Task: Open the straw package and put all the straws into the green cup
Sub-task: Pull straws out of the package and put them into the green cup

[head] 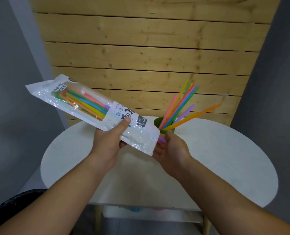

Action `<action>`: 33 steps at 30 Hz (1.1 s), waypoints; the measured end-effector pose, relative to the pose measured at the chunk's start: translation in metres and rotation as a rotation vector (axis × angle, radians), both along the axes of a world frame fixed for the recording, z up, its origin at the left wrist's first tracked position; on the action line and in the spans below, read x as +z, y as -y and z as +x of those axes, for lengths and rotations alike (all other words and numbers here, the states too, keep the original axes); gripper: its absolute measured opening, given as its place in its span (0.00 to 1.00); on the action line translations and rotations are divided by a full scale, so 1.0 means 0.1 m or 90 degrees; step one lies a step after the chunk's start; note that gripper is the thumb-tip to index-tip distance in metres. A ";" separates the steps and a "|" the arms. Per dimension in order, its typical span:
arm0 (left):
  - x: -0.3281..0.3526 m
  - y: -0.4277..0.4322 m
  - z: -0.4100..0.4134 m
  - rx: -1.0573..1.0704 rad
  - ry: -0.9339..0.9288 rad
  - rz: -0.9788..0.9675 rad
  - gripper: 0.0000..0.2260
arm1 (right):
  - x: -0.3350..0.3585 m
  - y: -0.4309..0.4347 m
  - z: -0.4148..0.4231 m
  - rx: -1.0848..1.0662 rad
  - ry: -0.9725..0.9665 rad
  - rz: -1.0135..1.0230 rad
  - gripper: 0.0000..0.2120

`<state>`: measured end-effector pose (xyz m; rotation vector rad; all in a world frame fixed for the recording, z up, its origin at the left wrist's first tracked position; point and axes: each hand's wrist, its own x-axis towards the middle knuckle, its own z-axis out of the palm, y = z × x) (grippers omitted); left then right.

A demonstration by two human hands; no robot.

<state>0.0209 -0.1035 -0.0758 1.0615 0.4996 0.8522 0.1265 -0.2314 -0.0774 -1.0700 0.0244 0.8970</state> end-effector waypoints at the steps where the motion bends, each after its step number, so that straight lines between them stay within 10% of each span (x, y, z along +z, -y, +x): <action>1: 0.00 -0.02 0.00 0.002 0.002 -0.010 0.14 | -0.01 0.00 0.01 0.004 0.046 -0.037 0.17; 15: 0.01 -0.14 -0.04 -0.012 0.078 -0.266 0.11 | 0.15 0.22 0.28 0.007 0.069 0.065 0.03; 33: 0.04 -0.04 -0.03 -0.017 0.122 -0.328 0.12 | 0.07 -0.04 -0.06 0.004 0.065 0.082 0.18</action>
